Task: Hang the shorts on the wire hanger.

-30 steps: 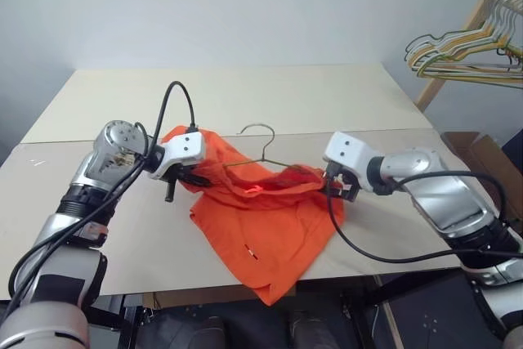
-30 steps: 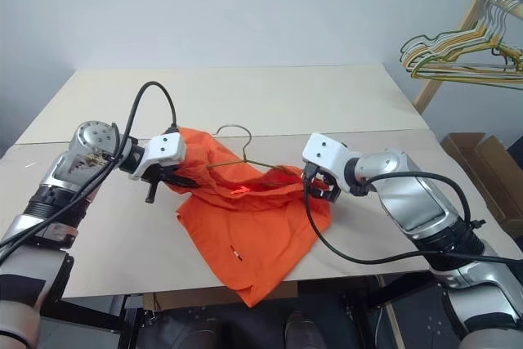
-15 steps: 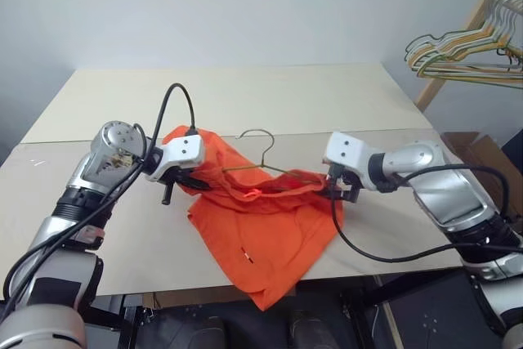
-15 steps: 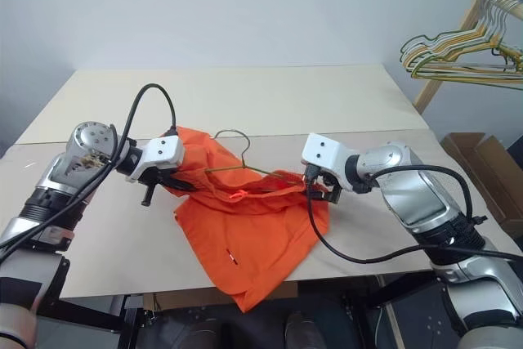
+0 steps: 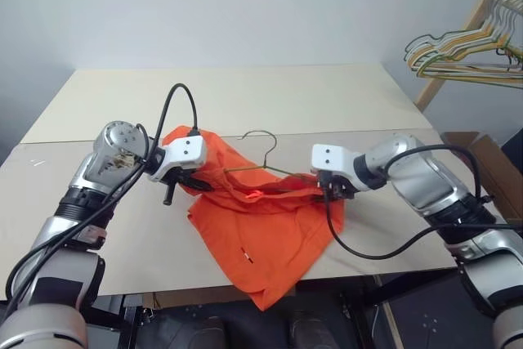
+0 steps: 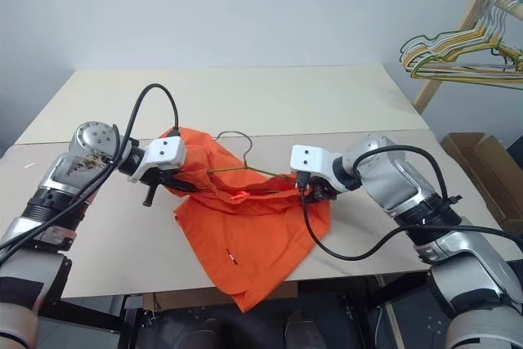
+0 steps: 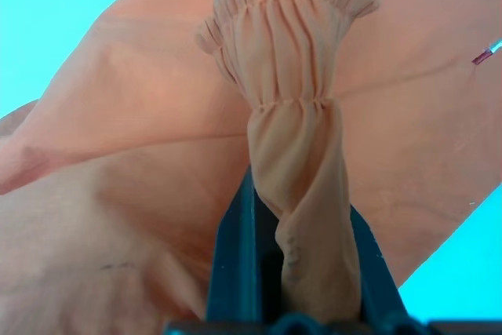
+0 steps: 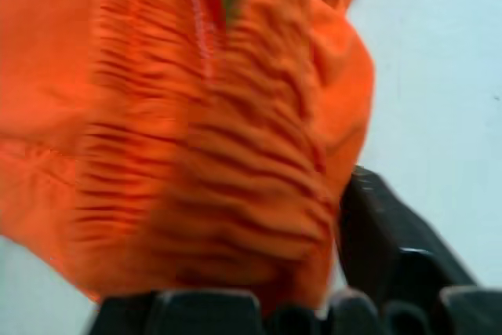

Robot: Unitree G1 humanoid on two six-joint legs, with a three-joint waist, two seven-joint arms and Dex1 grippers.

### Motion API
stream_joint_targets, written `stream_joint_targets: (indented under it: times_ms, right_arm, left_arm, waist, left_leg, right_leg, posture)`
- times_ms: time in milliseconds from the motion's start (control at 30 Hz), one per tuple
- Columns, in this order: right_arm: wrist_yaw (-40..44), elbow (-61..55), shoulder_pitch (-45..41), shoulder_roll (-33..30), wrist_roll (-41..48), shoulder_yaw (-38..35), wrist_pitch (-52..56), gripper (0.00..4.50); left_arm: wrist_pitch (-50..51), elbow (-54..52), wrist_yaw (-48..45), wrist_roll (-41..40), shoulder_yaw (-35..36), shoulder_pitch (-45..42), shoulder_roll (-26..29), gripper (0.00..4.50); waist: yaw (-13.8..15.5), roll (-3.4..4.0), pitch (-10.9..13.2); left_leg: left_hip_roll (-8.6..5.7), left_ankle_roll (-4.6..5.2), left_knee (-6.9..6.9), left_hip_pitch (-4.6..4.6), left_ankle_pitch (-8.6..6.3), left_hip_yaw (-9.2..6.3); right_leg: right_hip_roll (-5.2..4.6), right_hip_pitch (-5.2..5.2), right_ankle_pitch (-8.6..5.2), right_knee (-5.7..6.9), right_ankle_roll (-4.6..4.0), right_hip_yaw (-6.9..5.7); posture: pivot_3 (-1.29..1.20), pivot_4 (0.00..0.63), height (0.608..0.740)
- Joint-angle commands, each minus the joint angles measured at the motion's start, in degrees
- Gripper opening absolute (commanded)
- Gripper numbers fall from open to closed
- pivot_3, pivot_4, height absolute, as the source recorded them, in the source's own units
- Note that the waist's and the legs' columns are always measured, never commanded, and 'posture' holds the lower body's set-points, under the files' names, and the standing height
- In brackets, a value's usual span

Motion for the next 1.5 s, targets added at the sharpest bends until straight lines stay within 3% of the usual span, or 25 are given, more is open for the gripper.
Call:
stream_joint_targets:
  times_ms: [33, 133, 233, 467, 633, 767, 833, 1000, 1200, 1300, 1500]
  right_arm:
    - [2.21, -1.22, -2.04, 0.10, -0.09, -1.00, 0.83, 1.08]
    - [3.16, -1.76, -1.24, 0.30, 0.09, -1.08, 1.54, 0.13]
    - [3.77, -2.27, -0.36, 0.26, 0.33, -1.39, 2.29, 0.04]
    - [4.09, -7.05, 4.92, -2.16, 5.92, -6.92, 10.15, 0.00]
    - [0.74, -14.18, 14.62, -6.08, 13.19, -17.69, 23.22, 0.00]
    - [-4.15, -18.66, 23.86, -9.25, 16.67, -27.37, 31.09, 0.00]
    - [-6.52, -20.92, 27.50, -10.14, 17.78, -31.55, 34.69, 0.00]
    - [-14.63, -26.76, 36.97, -7.73, 18.59, -50.77, 52.58, 0.00]
    - [-28.79, -24.96, 43.28, -2.03, 19.76, -70.53, 54.65, 0.00]
    - [-39.06, -22.00, 38.49, 1.14, 18.46, -76.67, 54.65, 0.00]
    - [-60.52, -13.61, 19.80, 4.76, 15.08, -85.61, 54.65, 0.00]
  left_arm:
    - [-1.04, -1.61, -0.27, -1.31, 1.57, -0.91, 0.13, 0.00]
    - [-2.16, -1.49, -0.20, -1.85, 1.87, -0.96, -0.42, 0.00]
    - [-3.33, -1.23, -0.54, -3.15, 2.67, -0.98, -1.06, 0.00]
    - [2.54, -4.14, -1.21, -12.27, 9.08, -1.80, -3.10, 1.99]
    - [12.13, -5.57, 10.09, -19.72, 18.35, -4.30, -6.67, 3.45]
    - [22.65, -15.18, 20.27, -27.51, 24.65, -3.16, -10.59, 4.48]
    - [26.94, -20.04, 24.75, -30.40, 26.37, -1.82, -12.15, 4.48]
    - [37.29, -34.78, 32.68, -40.91, 29.02, 4.11, -15.41, 4.48]
    - [39.67, -42.42, 39.01, -47.21, 28.74, 7.03, -18.90, 4.48]
    - [38.97, -42.33, 40.82, -48.41, 28.10, 6.41, -20.18, 4.48]
    - [37.40, -40.85, 41.14, -48.43, 26.76, 5.51, -20.51, 4.48]
  waist:
    - [0.00, 0.00, 0.00]
    - [0.03, 0.00, 0.00]
    - [0.01, 0.00, 0.00]
    - [0.15, 0.00, 0.00]
    - [0.70, 0.00, 0.00]
    - [1.58, 0.00, 0.00]
    - [1.64, 0.00, 0.00]
    - [1.63, 0.08, -0.05]
    - [1.34, 0.19, -0.12]
    - [0.18, 0.30, -0.20]
    - [-2.57, 0.63, -0.41]
  left_leg:
    - [0.00, 0.00, 0.00, 0.00, 0.00, 0.00]
    - [0.00, 0.00, 0.00, 0.00, 0.00, -0.01]
    - [0.00, 0.00, 0.01, 0.00, 0.00, -0.01]
    - [-0.01, 0.00, 0.04, -0.02, 0.00, -0.06]
    - [-0.01, 0.00, 0.12, -0.02, 0.00, -0.14]
    - [-0.01, 0.05, 0.34, -0.14, -0.03, -0.20]
    - [-0.02, 0.05, 0.44, -0.17, -0.03, -0.20]
    - [-0.02, 0.09, 0.43, -0.17, -0.06, -0.19]
    - [-0.02, 0.10, 0.39, 0.12, -0.07, -0.14]
    - [-0.03, 0.14, 0.24, 0.56, -0.11, -0.06]
    - [-0.07, 0.15, -0.26, 0.64, -0.10, -0.02]
  right_leg:
    - [0.00, 0.00, 0.00, 0.00, 0.00, 0.00]
    - [0.00, 0.00, 0.00, 0.00, 0.00, -0.01]
    - [0.00, 0.00, 0.00, 0.00, 0.00, -0.01]
    - [-0.03, 0.03, 0.00, 0.04, 0.00, -0.05]
    - [-0.02, 0.05, 0.00, 0.25, 0.00, -0.14]
    - [-0.04, 0.09, -0.01, 0.25, 0.02, -0.21]
    - [-0.05, 0.09, -0.01, 0.24, 0.02, -0.20]
    - [-0.05, 0.11, -0.03, 0.17, 0.06, -0.16]
    - [-0.04, 0.49, -0.03, -0.08, 0.05, -0.16]
    - [-0.03, 0.89, -0.05, -0.26, 0.07, -0.10]
    - [-0.01, 0.83, -0.05, -0.44, 0.06, 0.03]
  posture:
    - [-0.05, 0.017, 0.740]
    - [-0.05, 0.020, 0.740]
    - [-0.05, 0.023, 0.740]
    - [-0.04, 0.024, 0.740]
    - [-0.05, 0.029, 0.740]
    - [-0.07, 0.034, 0.740]
    - [-0.09, 0.040, 0.740]
    - [-0.14, 0.055, 0.740]
    - [-0.21, 0.051, 0.740]
    - [-0.23, 0.044, 0.740]
    - [-0.24, 0.030, 0.740]
